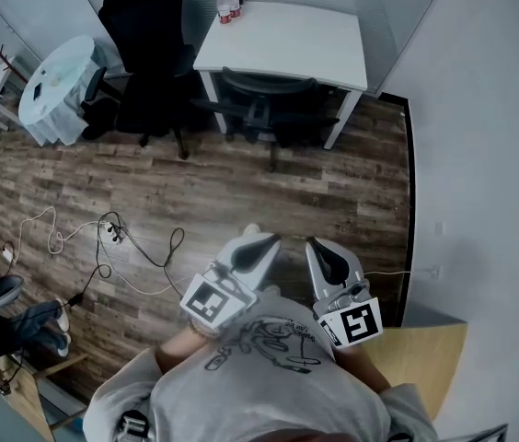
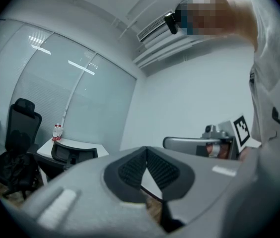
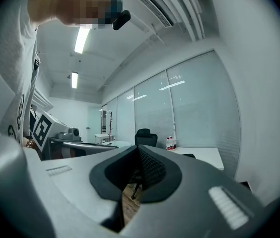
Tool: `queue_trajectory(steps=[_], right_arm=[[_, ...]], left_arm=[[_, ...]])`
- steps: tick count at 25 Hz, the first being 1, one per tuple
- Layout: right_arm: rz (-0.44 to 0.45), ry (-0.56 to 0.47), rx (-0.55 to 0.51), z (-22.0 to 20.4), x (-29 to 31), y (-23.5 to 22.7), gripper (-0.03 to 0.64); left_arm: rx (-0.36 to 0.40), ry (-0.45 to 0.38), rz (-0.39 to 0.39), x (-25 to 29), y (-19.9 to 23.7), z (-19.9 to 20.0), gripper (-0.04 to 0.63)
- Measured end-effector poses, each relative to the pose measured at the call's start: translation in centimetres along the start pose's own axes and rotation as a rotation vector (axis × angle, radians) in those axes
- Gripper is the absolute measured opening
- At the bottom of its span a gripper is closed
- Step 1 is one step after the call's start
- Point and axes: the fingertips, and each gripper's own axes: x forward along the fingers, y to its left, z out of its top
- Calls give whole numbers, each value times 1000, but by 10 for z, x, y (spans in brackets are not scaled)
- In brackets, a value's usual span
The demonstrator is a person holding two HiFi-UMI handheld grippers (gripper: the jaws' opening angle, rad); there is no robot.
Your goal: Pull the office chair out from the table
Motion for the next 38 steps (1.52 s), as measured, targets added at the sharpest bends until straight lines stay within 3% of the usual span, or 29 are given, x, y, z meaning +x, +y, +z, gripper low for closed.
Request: queue_trajectory(steps=[15, 20, 31, 38], right_arm=[[-9, 40, -85, 5, 137, -65, 6], [-9, 171, -268, -9, 186, -90, 8], [5, 384, -443, -56, 282, -155, 63], [79, 556, -575, -117, 320, -199, 112]], left_arm=[[127, 68, 21, 46, 158, 22, 3], [203, 120, 15, 64, 210, 22, 3], [465, 325, 37, 108, 345, -12, 42], [673, 560, -30, 135, 411, -67, 126]])
